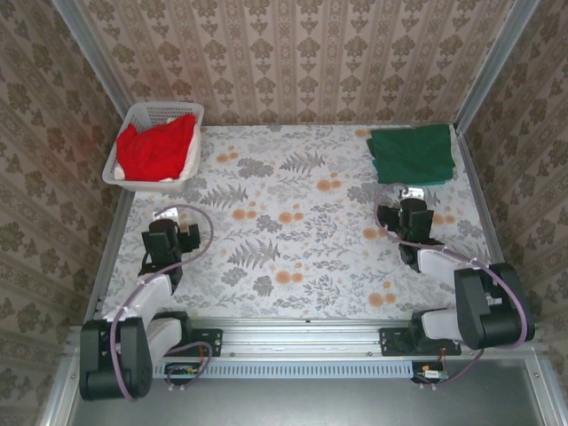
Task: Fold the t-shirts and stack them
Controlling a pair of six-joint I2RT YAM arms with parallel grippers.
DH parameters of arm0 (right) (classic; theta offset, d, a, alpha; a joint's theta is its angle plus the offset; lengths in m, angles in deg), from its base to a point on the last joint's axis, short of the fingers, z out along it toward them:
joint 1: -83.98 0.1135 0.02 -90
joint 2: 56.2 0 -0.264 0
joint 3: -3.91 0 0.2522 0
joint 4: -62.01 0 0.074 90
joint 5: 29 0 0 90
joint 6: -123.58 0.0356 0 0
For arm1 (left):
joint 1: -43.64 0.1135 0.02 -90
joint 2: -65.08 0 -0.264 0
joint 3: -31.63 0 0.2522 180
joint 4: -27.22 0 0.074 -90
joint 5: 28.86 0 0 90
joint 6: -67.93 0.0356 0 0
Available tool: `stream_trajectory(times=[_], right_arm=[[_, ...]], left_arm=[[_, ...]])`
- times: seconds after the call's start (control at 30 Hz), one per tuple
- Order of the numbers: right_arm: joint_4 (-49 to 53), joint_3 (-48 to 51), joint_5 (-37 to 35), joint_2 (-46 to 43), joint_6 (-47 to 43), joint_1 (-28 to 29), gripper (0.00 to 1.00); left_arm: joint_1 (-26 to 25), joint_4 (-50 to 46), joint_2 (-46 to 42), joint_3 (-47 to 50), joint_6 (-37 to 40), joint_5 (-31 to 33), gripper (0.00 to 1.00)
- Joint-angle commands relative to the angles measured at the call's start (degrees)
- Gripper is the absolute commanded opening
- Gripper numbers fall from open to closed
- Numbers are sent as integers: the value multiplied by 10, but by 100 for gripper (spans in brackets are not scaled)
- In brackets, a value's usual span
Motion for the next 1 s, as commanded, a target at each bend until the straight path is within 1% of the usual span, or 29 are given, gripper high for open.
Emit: stream_trajectory(times=[0.0, 0.07, 0.1, 0.17, 0.2, 0.23, 0.3, 0.33, 0.37, 0.4, 0.43, 0.47, 0.5, 0.53, 0.6, 0.97], right_arm=[[-126, -15, -31, 35, -28, -4, 100], [-213, -2, -18, 89, -32, -12, 100], [-173, -15, -8, 83, -34, -9, 100], [-178, -17, -2, 91, -38, -9, 100], [-165, -19, -1, 85, -35, -9, 100], [-175, -17, 0, 88, -36, -10, 100], [-174, -17, 2, 87, -37, -11, 100], [-177, -15, 7, 90, -39, -10, 100], [-188, -10, 18, 91, -40, -11, 100], [-256, 15, 34, 109, -40, -17, 100], [-308, 29, 6, 129, -42, -13, 100], [-250, 20, -8, 110, -35, -8, 100], [-237, 12, -1, 108, -29, -12, 100], [-273, 23, 7, 118, -28, -20, 100], [-251, 20, 7, 108, -24, -21, 100], [-245, 14, 5, 112, -30, -16, 100]], left_arm=[[15, 195, 56, 6, 13, -83, 100], [22, 230, 94, -3, 13, -96, 100], [26, 245, 115, -12, 13, -100, 100], [34, 262, 145, -26, 12, -112, 100], [40, 280, 161, -30, 1, -124, 100], [52, 306, 185, -22, -12, -155, 100], [60, 470, 279, 7, -12, -190, 100], [62, 509, 310, 2, -9, -205, 100], [61, 468, 293, -6, -3, -210, 100], [46, 394, 271, -24, 1, -176, 100], [32, 381, 280, -37, 9, -151, 100], [30, 371, 286, -51, 17, -154, 100], [24, 332, 280, -65, 19, -151, 100], [17, 330, 283, -67, 25, -136, 100], [17, 328, 282, -68, 28, -141, 100], [14, 327, 282, -69, 31, -137, 100]])
